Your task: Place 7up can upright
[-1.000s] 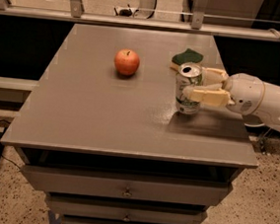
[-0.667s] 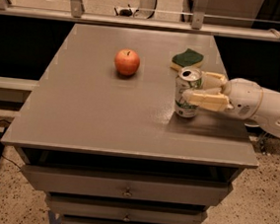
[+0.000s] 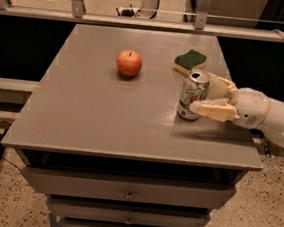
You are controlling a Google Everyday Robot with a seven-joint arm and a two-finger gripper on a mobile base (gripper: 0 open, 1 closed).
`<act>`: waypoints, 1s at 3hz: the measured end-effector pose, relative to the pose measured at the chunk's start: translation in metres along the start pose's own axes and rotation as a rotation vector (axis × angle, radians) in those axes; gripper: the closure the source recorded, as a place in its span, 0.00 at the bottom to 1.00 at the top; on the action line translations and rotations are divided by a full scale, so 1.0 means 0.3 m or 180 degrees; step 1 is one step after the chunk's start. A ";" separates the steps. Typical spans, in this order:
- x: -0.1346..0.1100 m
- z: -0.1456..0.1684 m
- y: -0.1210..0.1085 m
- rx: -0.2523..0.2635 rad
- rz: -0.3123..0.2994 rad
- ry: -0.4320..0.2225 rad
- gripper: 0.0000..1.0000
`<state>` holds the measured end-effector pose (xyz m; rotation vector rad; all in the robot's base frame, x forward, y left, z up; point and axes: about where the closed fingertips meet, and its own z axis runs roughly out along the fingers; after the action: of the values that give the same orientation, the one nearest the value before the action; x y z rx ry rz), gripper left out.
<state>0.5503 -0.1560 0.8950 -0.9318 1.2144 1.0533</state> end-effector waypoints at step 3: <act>-0.184 -0.085 -0.017 -0.0159 -0.0295 0.0377 0.00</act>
Offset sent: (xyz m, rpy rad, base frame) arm -0.0002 -0.0409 0.0528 -0.1454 -0.0787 0.0300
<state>0.5464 -0.1885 0.9465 -1.0921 1.2344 0.9696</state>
